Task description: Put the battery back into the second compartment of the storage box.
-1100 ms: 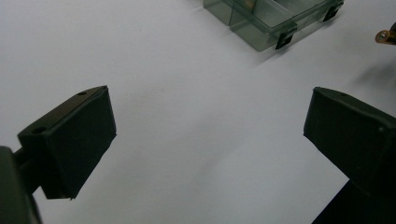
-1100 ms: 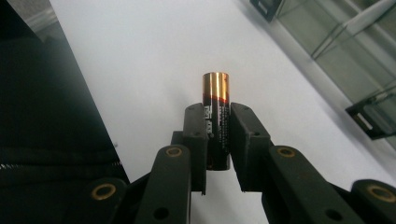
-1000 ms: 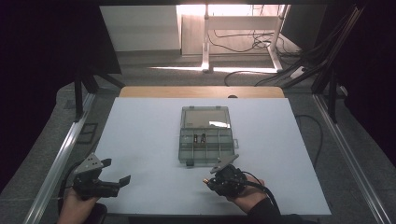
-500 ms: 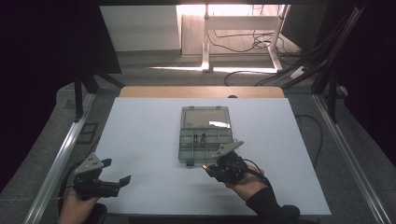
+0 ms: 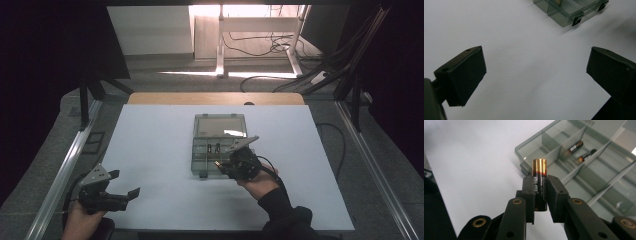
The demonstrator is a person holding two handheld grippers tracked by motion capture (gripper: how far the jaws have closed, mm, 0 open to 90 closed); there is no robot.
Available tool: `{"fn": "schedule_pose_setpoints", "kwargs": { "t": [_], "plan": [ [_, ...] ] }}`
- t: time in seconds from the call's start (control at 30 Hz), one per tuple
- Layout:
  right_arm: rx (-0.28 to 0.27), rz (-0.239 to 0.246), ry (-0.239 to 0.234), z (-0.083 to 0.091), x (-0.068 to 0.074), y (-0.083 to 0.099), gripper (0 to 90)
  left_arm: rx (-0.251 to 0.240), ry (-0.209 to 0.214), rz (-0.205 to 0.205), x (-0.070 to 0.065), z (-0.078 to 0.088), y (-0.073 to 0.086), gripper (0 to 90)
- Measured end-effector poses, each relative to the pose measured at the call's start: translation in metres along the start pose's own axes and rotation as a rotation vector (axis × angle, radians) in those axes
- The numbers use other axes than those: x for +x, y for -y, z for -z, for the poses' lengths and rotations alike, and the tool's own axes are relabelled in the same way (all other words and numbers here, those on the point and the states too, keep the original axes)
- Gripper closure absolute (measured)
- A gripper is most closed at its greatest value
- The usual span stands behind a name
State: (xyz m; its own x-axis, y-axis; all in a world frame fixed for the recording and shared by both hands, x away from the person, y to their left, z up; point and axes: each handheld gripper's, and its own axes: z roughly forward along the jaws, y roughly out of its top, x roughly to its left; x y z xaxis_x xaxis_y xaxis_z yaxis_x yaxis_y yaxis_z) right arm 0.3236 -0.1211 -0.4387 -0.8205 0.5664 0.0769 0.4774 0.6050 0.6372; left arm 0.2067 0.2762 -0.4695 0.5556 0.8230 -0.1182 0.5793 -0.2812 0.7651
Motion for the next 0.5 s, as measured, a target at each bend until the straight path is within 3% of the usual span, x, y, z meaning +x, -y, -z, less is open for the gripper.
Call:
{"fn": "schedule_pose_setpoints", "kwargs": {
  "t": [0.5],
  "plan": [
    [-0.021, -0.022, 0.074, -0.021, -0.019, -0.030, 76.9, 0.000, 0.004, -0.001, 0.000, 0.000, 0.000, 3.0]
  ]
}}
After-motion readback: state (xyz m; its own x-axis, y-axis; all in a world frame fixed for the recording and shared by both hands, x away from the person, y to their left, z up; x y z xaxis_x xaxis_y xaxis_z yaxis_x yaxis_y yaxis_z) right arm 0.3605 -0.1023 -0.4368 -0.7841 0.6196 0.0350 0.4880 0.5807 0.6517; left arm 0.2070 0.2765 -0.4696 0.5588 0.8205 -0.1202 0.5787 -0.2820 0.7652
